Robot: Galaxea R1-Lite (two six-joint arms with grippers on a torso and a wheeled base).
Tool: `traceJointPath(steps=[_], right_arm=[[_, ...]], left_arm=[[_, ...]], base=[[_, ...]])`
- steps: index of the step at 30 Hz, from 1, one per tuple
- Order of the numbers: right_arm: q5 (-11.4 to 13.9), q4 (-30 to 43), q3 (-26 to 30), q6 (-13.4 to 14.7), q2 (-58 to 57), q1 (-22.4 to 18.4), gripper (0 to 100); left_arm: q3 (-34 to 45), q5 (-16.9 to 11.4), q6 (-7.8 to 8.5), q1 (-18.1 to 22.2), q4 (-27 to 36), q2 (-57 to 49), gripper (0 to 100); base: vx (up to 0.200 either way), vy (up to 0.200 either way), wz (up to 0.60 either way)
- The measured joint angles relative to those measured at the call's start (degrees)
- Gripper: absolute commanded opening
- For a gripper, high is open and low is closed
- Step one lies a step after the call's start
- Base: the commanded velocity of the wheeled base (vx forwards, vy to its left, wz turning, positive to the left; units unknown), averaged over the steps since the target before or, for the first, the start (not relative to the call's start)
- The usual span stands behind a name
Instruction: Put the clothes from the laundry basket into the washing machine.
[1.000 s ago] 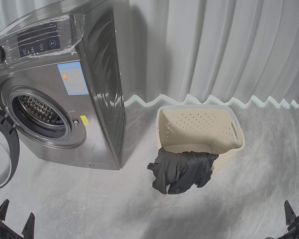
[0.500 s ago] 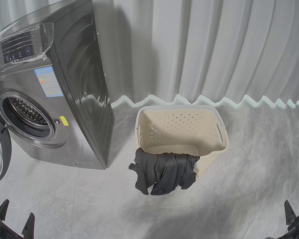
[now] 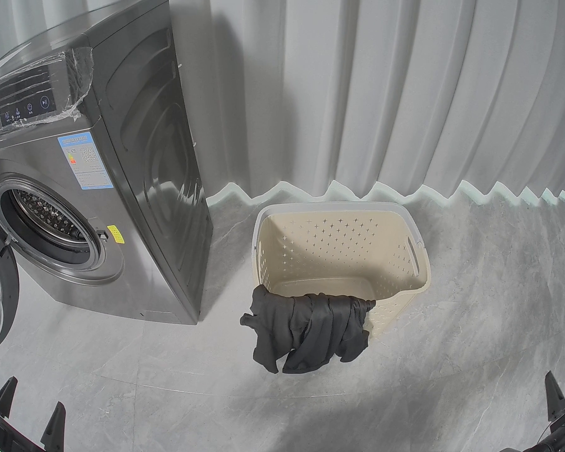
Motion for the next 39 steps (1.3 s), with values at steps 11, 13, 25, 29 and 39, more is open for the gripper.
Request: traceJointPath(steps=[11,13,25,29,39], right_arm=[[6.6,0.4,-10.7,2.4,10.8,2.8,100],[7.8,-1.2,-11.6,2.5,15.6,3.7,100],[11.6,-17.5,-13.0,3.3,46.6,11.2,100],[11.8,-20.1,-13.5,4.2,53.4,13.6,100],[7.1,-23.2,-15.1,10.9,66.3,20.5,100]], left_arm=[[0.0,0.0,-0.05,0.0,0.0,0.0,100],[0.0,0.0,-0.05,0.0,0.0,0.0,100],[0.0,0.0,-0.06,0.0,0.0,0.0,100],[0.0,0.0,-0.06,0.0,0.0,0.0,100],[0.0,0.0,-0.13,0.0,0.0,0.0,100]], base=[[0.0,0.0,0.0],[0.0,0.0,0.0],[0.0,0.0,0.0],[0.0,0.0,0.0],[0.0,0.0,0.0]])
